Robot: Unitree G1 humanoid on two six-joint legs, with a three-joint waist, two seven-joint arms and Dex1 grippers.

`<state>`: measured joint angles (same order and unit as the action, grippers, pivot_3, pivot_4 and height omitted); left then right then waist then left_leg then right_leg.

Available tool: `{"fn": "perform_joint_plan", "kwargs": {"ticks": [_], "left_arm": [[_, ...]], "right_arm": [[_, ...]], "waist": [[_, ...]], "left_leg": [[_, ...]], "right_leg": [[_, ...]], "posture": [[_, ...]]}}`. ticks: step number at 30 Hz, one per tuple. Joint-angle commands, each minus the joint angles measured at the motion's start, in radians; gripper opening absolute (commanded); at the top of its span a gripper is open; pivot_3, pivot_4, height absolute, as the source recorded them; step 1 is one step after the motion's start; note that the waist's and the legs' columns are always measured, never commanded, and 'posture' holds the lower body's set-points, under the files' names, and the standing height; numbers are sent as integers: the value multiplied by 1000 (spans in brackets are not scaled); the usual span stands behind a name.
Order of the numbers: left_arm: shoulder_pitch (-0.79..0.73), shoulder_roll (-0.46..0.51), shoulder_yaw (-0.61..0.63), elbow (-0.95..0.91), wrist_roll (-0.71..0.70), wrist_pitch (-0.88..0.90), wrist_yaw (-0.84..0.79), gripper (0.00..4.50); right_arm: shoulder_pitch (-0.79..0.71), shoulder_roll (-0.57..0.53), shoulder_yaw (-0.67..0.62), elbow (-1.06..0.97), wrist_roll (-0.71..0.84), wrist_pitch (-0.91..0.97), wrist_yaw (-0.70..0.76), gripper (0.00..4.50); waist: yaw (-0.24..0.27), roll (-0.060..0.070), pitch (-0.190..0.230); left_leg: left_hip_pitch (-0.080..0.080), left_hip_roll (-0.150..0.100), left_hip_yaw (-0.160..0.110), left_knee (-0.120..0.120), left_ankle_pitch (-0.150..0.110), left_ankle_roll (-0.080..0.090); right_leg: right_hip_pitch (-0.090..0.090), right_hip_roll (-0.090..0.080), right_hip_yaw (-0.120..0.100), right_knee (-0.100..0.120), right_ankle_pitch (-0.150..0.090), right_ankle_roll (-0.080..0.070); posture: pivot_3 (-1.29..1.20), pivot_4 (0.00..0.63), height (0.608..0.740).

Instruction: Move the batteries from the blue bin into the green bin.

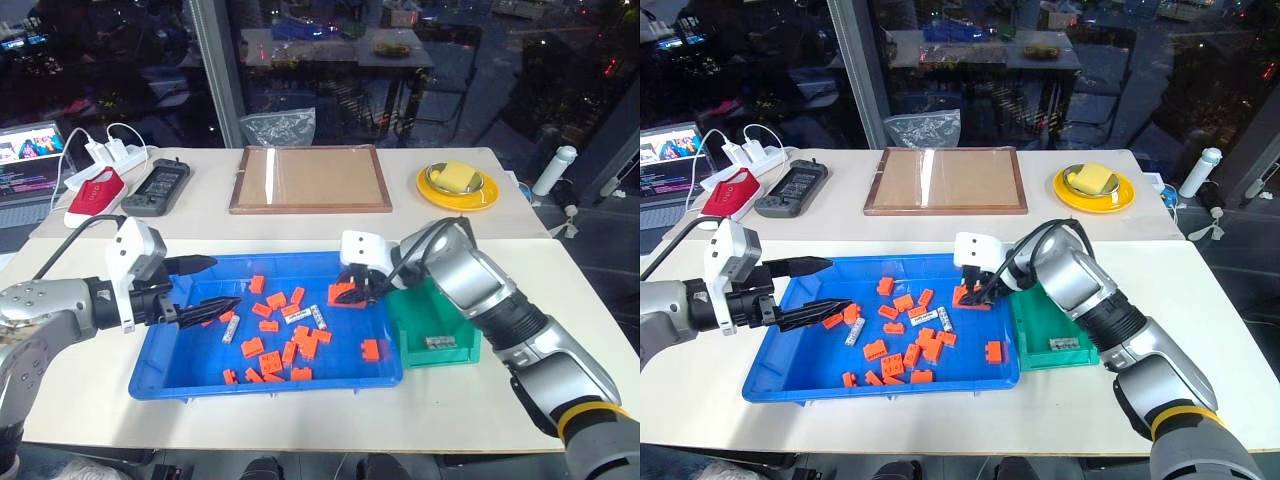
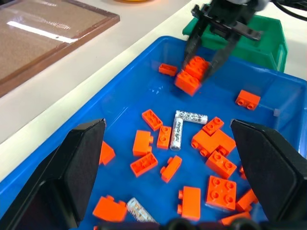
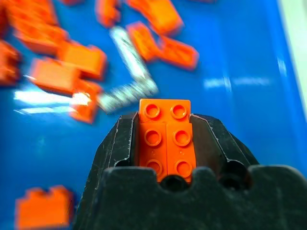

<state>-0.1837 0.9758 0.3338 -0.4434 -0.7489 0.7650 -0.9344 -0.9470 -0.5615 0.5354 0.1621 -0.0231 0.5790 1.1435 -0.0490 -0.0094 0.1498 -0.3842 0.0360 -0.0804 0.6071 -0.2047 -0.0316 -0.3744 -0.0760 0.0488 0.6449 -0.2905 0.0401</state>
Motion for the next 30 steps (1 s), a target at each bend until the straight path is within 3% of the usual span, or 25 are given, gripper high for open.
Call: {"fn": "perform_joint_plan", "kwargs": {"ticks": [1,3,5,11,12,18,22,24,30], "left_arm": [[-32,4,-15,-9,-7,-17,-15,4500],[-53,0,-19,-15,-29,-2,-14,4500],[-64,3,-24,-20,-40,7,-16,4500],[-70,18,-42,-16,-30,7,-30,4500],[-71,19,-44,-15,-29,7,-32,4500],[-94,19,-53,-10,-42,12,-42,4500],[-89,27,-82,-2,19,-29,-44,4500],[-84,20,-88,4,35,-43,-41,4500],[-83,16,-90,11,45,-52,-50,4500]], "right_arm": [[-42,58,-63,57,-14,62,-83,1343],[-55,100,-99,96,-7,85,-141,1343],[-67,112,-109,119,-29,85,-182,2375],[-100,121,-143,116,-35,98,-226,4350],[-98,110,-139,83,-31,115,-208,4462],[-53,102,-152,-199,130,415,-92,4462],[-25,176,-201,-292,146,542,-224,4462],[-32,178,-155,-340,94,658,-317,4462],[-79,197,-109,-363,204,985,-338,4462]], "waist": [[-1,0,0],[-2,0,0],[2,0,0],[3,0,0],[3,0,0],[1,0,0],[-2,0,0],[0,0,0],[3,0,0]], "left_leg": [[0,0,0,0,0,0],[0,0,0,0,0,0],[0,0,0,0,0,0],[-1,0,0,0,0,0],[-1,0,0,0,0,0],[-1,0,0,0,0,0],[0,0,0,0,0,0],[0,0,0,-1,0,0],[-2,0,0,0,0,0]], "right_leg": [[0,0,0,0,0,0],[0,0,0,1,0,0],[0,0,0,1,0,0],[0,0,0,0,0,0],[0,0,0,0,0,0],[-1,0,0,1,0,0],[0,0,0,1,0,0],[0,0,0,1,0,0],[-1,0,0,1,0,0]], "posture": [[0,150,740],[0,150,740],[0,150,740],[0,150,740],[0,150,740],[0,150,740],[0,150,740],[0,150,740],[0,150,740]]}}
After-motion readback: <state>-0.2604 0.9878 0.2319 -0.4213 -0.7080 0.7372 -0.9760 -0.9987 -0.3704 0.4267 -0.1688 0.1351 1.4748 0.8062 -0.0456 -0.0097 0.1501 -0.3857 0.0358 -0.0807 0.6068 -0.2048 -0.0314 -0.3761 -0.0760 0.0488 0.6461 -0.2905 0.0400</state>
